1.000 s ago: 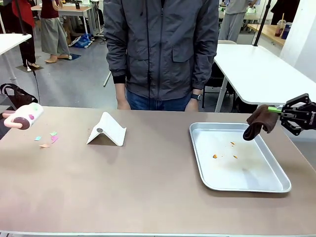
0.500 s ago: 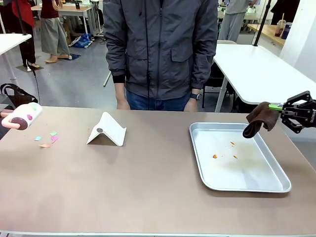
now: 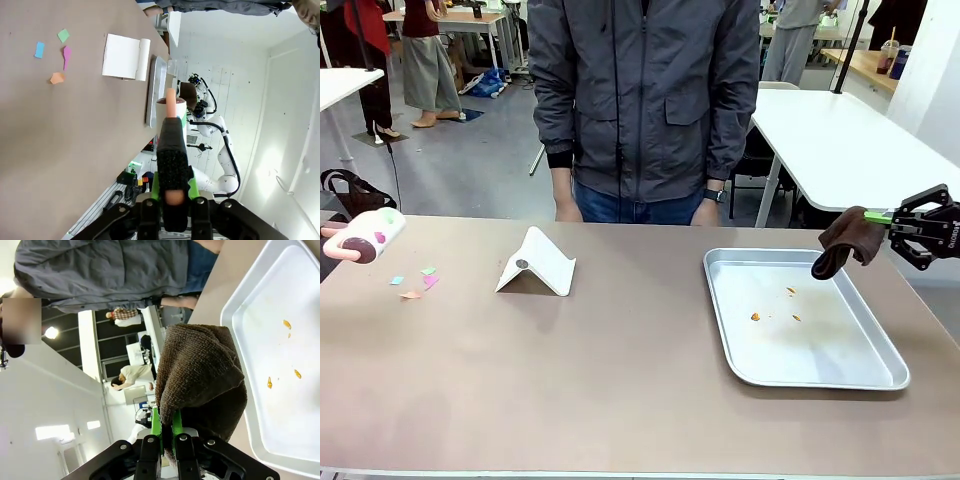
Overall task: Clean the surface of the table.
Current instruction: If a person points to the right, clean the right side of the table with your right hand, and if they point to the left, clean the left side with your left hand.
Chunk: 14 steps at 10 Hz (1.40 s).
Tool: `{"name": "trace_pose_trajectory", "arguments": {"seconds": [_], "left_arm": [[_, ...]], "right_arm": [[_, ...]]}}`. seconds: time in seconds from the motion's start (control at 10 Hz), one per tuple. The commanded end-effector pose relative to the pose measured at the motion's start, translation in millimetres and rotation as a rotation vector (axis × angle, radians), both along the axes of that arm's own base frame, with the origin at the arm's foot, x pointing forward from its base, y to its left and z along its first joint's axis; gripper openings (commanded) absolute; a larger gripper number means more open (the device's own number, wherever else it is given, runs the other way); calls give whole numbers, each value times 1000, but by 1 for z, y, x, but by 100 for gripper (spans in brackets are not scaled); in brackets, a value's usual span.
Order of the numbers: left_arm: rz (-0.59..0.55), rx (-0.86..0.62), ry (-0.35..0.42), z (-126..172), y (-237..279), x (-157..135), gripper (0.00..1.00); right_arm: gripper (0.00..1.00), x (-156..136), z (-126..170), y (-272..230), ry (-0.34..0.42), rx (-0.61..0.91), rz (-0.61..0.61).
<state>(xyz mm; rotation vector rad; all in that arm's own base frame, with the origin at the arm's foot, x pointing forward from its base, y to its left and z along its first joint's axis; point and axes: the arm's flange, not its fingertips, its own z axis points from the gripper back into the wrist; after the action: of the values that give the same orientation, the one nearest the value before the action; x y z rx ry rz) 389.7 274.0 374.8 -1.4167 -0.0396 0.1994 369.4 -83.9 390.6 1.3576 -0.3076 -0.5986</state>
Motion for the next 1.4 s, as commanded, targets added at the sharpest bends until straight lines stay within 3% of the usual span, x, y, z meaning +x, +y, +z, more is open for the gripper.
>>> {"name": "trace_pose_trajectory", "arguments": {"seconds": [0.0,1.3], "left_arm": [[-9,0,1,3,-3,-2,0],[-9,0,1,3,-3,-2,0]], "right_arm": [[0,0,4,2,-10,2,6],[0,0,4,2,-10,2,6]]}}
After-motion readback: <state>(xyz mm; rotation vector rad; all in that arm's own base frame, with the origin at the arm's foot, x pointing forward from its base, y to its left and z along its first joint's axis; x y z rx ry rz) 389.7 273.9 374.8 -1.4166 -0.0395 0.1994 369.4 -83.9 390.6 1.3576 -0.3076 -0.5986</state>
